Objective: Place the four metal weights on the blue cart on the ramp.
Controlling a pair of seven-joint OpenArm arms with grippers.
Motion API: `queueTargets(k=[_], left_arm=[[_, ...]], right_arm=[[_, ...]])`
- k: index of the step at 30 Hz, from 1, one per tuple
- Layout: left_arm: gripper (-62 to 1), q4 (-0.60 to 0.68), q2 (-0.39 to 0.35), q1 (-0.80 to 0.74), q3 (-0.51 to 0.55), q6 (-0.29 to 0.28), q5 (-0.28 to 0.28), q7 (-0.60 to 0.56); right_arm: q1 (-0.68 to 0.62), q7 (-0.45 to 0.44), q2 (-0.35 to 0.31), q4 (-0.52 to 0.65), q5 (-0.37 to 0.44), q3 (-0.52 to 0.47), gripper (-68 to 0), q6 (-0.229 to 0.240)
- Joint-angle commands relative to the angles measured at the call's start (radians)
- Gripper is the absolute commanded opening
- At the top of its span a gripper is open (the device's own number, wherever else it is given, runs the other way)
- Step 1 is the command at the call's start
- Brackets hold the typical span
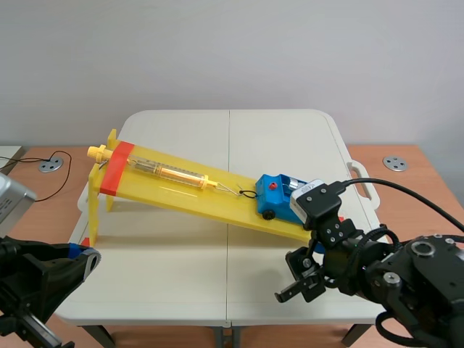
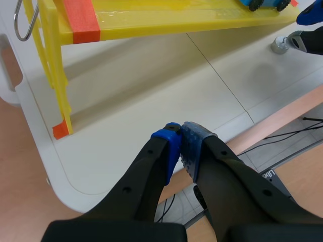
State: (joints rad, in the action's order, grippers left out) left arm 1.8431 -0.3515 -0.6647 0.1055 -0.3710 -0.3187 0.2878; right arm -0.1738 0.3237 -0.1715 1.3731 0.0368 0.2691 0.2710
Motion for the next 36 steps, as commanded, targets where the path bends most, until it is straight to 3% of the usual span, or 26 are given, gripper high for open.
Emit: queueTargets(k=[1,12,27,31,36], left_arm=[[-57.3,0.067,0.022,0.020,0.013,-0.025,-0.051,-0.078],[-57.3,0.067,0.022,0.020,0.013,-0.025,-0.051,-0.077],[-57.3,0.067,0.022,0.020,0.013,-0.025,-0.051,-0.078],[-57.3,0.067,0.022,0.020,0.013,-0.025,-0.051,-0.078],[-57.3,0.067,0.022,0.020,0.013,-0.025,-0.051,-0.077]], right_arm=[[0.077,-0.133,0.005,0.051,0.030,-0.023,-40.6,-0.025],[0.124,-0.177,0.048,-0.063,0.013,0.007,-42.2,-0.039],[0.124,-0.102,0.046,-0.120,0.011,0.007,-67.0,-0.039],[0.124,-0.090,0.032,-0.116,0.013,0.007,-66.9,-0.039],[0.103,-0.055,-0.006,-0.034,0.072,0.005,-66.9,-0.035]])
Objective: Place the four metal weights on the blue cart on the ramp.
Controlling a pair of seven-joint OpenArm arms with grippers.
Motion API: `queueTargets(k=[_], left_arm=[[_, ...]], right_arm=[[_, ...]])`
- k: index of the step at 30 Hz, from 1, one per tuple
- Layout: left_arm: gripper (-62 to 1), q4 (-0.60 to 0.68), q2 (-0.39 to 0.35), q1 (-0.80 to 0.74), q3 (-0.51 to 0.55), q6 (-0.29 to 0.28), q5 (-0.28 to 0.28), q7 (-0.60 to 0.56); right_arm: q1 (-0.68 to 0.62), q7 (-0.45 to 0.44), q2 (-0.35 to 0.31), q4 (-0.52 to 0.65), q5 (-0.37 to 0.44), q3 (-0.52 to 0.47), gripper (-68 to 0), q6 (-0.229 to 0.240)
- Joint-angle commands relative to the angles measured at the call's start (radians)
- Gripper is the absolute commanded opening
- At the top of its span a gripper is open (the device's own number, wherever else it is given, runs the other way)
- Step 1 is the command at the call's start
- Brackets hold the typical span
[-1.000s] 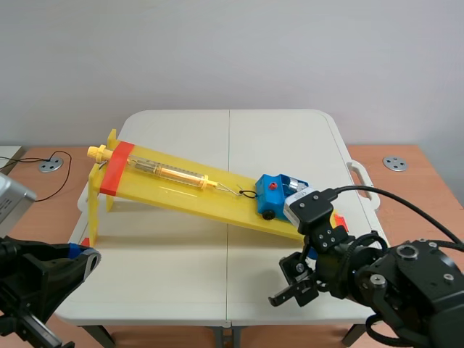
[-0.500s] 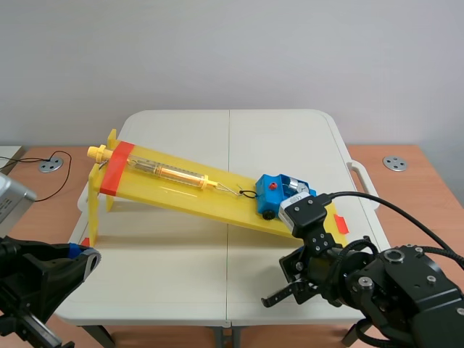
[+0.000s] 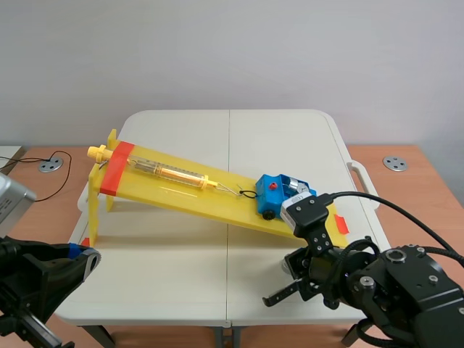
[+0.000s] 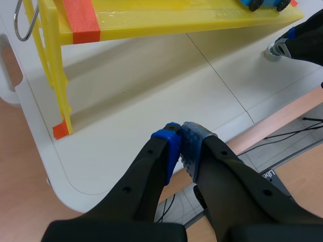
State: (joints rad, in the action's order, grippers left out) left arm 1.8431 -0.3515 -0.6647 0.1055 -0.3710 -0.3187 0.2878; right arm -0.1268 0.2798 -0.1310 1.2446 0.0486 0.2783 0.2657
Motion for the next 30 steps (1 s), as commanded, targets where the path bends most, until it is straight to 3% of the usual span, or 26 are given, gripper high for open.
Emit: queueTargets(k=[1,10,19,23,30], left_arm=[[-57.3,0.067,0.022,0.020,0.013,-0.025,-0.051,-0.077],[-57.3,0.067,0.022,0.020,0.013,-0.025,-0.051,-0.077],[-57.3,0.067,0.022,0.020,0.013,-0.025,-0.051,-0.077],[-57.3,0.067,0.022,0.020,0.013,-0.025,-0.051,-0.077],[-57.3,0.067,0.022,0.020,0.013,-0.025,-0.051,-0.077]], right_arm=[[0.046,0.000,-0.058,0.124,0.074,-0.005,-66.9,-0.030],[-0.124,0.092,-0.154,0.450,0.160,-0.092,-66.9,-0.029],[-0.261,0.184,-0.215,0.713,0.283,-0.267,-66.9,-0.003],[-0.293,0.225,-0.215,0.800,0.345,-0.364,-66.9,0.034],[-0.249,0.220,-0.214,0.829,0.382,-0.441,-66.9,0.037]])
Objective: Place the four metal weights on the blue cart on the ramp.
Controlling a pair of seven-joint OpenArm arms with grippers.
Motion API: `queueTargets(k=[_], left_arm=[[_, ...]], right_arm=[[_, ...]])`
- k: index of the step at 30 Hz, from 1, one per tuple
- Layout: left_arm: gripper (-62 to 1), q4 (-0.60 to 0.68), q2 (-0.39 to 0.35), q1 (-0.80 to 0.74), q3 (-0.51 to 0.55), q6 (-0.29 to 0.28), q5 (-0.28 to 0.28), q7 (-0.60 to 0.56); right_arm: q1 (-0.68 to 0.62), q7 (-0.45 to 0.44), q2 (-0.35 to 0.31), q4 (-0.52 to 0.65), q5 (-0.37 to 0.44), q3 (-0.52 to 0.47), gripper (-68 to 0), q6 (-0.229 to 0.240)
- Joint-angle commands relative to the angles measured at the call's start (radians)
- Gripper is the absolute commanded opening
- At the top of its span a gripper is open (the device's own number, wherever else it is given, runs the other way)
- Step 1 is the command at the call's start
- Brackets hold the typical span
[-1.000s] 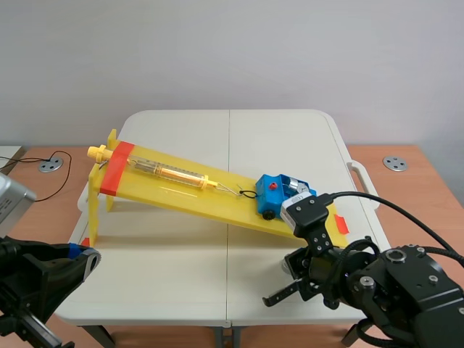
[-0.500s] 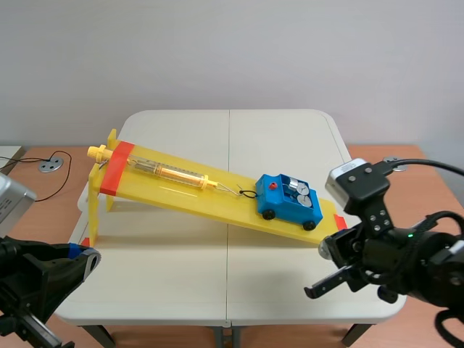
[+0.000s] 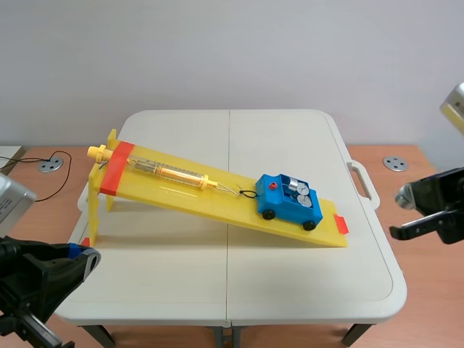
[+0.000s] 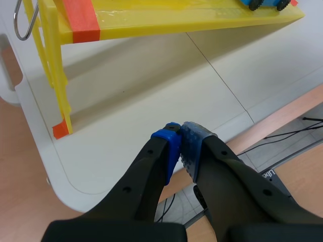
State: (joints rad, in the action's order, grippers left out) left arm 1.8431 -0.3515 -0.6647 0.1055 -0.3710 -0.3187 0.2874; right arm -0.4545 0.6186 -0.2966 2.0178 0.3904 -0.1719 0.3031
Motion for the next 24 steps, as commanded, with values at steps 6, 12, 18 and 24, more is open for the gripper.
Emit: queueTargets(k=[6,12,18,24], left_arm=[[-57.3,0.067,0.022,0.020,0.013,-0.025,-0.051,-0.077],[-57.3,0.067,0.022,0.020,0.013,-0.025,-0.051,-0.077],[-57.3,0.067,0.022,0.020,0.013,-0.025,-0.051,-0.077],[-57.3,0.067,0.022,0.020,0.013,-0.025,-0.051,-0.077]], right_arm=[[0.216,-0.120,-0.038,-0.024,0.036,0.068,-66.9,-0.001],[0.344,-0.134,0.008,-0.143,-0.017,0.147,-66.9,-0.013],[0.443,-0.156,0.062,-0.239,-0.103,0.233,-66.8,-0.027],[0.518,-0.170,0.107,-0.326,-0.160,0.306,-66.8,-0.050]])
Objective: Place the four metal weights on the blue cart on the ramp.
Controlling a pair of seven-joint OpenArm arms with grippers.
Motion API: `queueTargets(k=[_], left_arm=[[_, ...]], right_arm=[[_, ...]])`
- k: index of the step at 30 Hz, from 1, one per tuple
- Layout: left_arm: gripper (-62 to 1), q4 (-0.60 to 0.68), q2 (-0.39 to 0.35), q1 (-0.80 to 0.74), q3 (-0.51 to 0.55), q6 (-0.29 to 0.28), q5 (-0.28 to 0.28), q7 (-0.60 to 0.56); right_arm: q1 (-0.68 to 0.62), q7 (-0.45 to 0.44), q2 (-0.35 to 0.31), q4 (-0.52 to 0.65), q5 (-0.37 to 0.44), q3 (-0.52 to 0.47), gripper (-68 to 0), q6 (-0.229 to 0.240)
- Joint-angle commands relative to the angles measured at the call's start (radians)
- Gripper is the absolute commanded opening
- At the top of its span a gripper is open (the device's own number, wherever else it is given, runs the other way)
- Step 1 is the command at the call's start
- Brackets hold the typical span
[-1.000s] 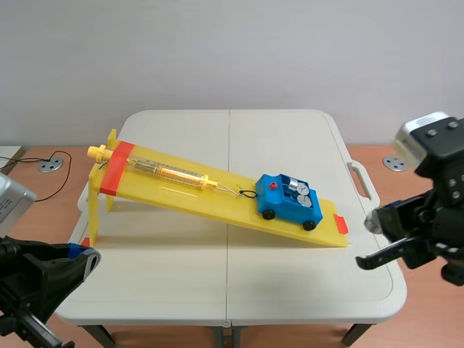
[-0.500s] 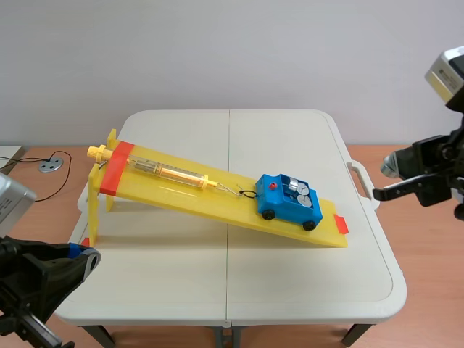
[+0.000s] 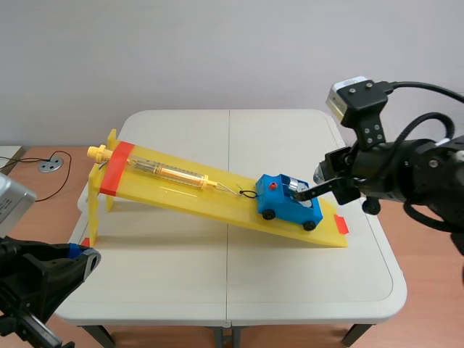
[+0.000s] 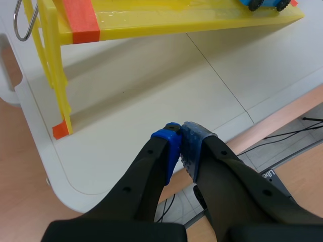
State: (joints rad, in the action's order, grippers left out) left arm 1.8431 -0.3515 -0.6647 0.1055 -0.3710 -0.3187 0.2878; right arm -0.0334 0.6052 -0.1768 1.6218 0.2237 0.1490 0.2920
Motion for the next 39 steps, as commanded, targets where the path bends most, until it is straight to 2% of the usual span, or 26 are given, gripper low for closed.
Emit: queueTargets(k=[1,11,17,25,29,33,35,39], left_arm=[[-57.3,0.067,0.022,0.020,0.013,-0.025,-0.051,-0.077],[-57.3,0.067,0.022,0.020,0.013,-0.025,-0.051,-0.077],[-57.3,0.067,0.022,0.020,0.013,-0.025,-0.051,-0.077],[-57.3,0.067,0.022,0.020,0.013,-0.025,-0.051,-0.077],[-57.3,0.067,0.022,0.020,0.013,-0.025,-0.051,-0.077],[-57.3,0.067,0.022,0.020,0.013,-0.025,-0.051,-0.077],[-57.3,0.067,0.022,0.020,0.013,-0.025,-0.051,-0.078],[-57.3,0.067,0.022,0.020,0.013,-0.025,-0.051,-0.078]], right_arm=[[0.107,-0.161,-0.008,0.055,0.000,-0.003,-66.8,-0.039],[0.192,-0.175,0.039,-0.054,-0.042,0.060,-66.8,-0.060],[0.217,-0.183,0.045,-0.109,-0.050,0.075,-66.8,-0.061],[0.216,-0.182,0.047,-0.117,-0.049,0.075,-66.9,-0.060],[0.216,-0.171,0.047,-0.117,-0.048,0.075,-66.9,-0.029],[0.210,-0.153,0.047,-0.117,-0.048,0.075,-66.8,-0.030],[0.210,-0.146,0.047,-0.117,-0.048,0.075,-64.9,-0.030],[0.211,-0.146,0.047,-0.117,-0.043,0.075,-55.5,-0.027]])
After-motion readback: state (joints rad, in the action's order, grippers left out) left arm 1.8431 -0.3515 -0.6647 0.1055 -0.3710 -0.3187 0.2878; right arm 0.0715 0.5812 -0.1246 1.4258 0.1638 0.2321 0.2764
